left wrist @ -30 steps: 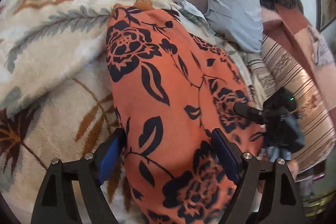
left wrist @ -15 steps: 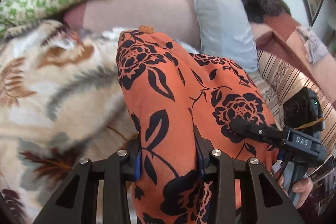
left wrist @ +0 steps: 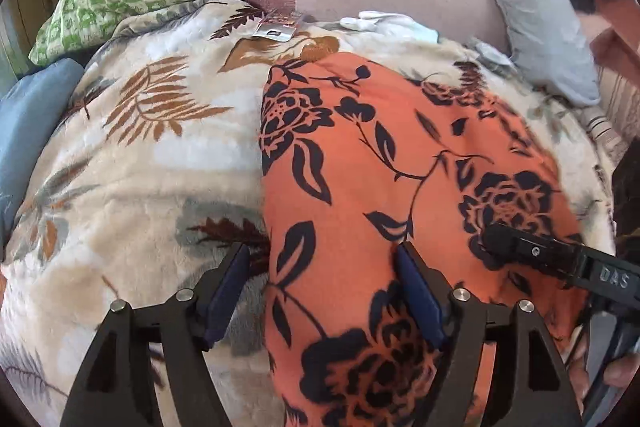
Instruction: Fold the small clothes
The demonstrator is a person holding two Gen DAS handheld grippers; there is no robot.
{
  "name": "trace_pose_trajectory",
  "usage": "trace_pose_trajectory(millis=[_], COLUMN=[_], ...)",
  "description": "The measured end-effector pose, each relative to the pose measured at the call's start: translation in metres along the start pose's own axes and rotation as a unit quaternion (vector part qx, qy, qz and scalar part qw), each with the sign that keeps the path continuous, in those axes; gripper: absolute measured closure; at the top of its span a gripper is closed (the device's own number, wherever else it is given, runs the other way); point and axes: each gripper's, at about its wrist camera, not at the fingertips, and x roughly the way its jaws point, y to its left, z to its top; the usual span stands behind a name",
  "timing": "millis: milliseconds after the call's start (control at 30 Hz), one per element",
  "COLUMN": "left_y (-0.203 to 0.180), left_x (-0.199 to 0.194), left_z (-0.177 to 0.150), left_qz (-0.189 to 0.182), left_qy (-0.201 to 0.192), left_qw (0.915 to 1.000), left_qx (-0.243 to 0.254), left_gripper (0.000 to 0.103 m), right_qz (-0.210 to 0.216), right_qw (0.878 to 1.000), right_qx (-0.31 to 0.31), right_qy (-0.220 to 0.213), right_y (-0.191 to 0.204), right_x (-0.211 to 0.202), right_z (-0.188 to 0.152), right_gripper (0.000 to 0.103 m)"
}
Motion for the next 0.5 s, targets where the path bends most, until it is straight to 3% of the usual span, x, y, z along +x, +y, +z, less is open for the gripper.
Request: trace_pose_trajectory(millis=[67,133,200,267,367,400,500], left_y=[-0.007,-0.012,-0.012,-0.011,-0.012,-0.014,-0.013], left_x=[-0.018,-0.037,-0.054,-0.065,-0.075,-0.076,-0.076], left_z=[0.000,-0.004,-0.006,-0.006,-0.006,-0.005,-0.005], left_qz=[0.042,0.078,0.088,0.101,0.119,0.123,0.125], left_qy=[-0.034,-0.073,-0.094,-0.110,-0.126,-0.127,-0.126], left_qw=[0.9982,0.9931,0.9902,0.9873,0.9831,0.9823,0.9822], left_qx=[0.028,0.049,0.055,0.055,0.060,0.061,0.062], left_gripper=[0.027,0.027,0.027,0.027,0.027,0.027,0.027], right_qz=[-0.018,-0.051,-0.068,-0.056,-0.045,-0.037,-0.030], right_qw=[1.000,0.996,0.989,0.981,0.974,0.975,0.979], right_qx=[-0.007,-0.026,-0.052,-0.087,-0.128,-0.136,-0.135], right_qy=[-0.014,-0.062,-0.118,-0.163,-0.179,-0.173,-0.149], right_y=[0.007,0.010,0.018,0.035,0.069,0.077,0.090], right_x=[-0.021,-0.052,-0.085,-0.106,-0.102,-0.096,-0.074], right_z=[0.004,0.004,-0.001,-0.005,-0.006,-0.005,-0.001], right_gripper=[0.039,0.039,0.039,0.039,0.042,0.047,0.050])
